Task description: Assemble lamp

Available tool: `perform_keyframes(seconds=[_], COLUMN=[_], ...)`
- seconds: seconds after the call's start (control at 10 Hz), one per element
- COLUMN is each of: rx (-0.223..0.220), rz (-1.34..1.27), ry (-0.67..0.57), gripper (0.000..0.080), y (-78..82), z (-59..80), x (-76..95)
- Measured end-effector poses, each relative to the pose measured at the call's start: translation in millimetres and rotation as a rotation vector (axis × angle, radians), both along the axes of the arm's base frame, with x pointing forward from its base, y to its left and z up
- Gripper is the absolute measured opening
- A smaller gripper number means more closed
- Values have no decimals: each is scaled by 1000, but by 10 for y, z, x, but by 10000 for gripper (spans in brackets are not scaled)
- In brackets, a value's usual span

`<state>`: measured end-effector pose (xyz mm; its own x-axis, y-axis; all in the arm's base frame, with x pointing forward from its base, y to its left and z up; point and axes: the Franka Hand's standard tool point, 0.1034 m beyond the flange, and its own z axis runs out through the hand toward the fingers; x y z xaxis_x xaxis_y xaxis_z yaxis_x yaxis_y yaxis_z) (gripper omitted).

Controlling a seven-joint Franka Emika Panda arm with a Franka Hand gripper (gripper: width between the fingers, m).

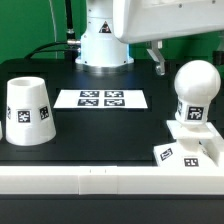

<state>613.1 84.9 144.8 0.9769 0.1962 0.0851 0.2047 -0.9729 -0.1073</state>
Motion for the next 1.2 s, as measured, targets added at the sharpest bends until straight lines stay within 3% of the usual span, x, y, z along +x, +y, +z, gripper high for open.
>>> perform_keyframes(seconds=[0.2, 0.4, 0.8, 1.2], rx=[11, 11, -78, -77], rz=[-7, -10, 151, 159], ry=[99, 85, 23, 29], gripper=[698, 698, 698, 698], y=[-2, -4, -3, 28], z=[-3, -18, -67, -127], x=[11, 30, 116, 116])
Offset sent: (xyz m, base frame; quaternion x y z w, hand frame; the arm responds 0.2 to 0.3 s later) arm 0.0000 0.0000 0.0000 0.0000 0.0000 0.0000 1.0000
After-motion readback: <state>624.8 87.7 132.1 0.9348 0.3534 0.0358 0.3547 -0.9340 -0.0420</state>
